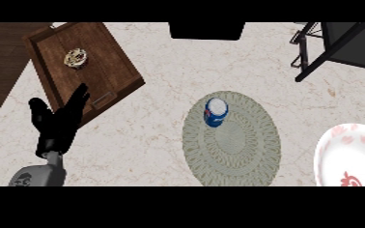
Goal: Pick the lemon from the placemat and place it in the tiered shelf
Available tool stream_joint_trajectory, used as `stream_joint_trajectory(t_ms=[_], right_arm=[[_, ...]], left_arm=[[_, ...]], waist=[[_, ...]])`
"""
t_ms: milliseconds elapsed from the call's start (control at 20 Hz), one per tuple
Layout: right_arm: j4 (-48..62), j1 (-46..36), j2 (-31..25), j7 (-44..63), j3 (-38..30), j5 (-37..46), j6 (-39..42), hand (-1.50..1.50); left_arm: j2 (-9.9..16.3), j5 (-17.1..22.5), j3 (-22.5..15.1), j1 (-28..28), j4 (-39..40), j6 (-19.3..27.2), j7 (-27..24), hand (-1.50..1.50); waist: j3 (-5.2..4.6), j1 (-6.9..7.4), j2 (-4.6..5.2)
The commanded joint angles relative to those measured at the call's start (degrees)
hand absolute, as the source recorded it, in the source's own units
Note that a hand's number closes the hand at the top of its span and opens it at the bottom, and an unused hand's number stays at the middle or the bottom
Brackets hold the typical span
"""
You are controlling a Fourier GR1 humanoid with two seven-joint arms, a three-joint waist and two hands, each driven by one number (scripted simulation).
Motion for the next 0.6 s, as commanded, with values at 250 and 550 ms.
stream_joint_trajectory(t_ms=[250,550], right_arm=[[3.0,5.7,-10.8,2.1,-7.0,-5.9,4.5,-1.5],[3.8,12.0,-14.5,-0.4,-8.8,-7.9,12.7,-1.5]], left_arm=[[-1.4,1.7,0.1,2.9,1.3,-1.0,2.1,0.0],[-0.8,2.0,-0.2,2.6,-1.1,-1.4,5.4,0.0]], waist=[[-0.35,-0.8,0.33],[-0.27,-0.99,0.06]])
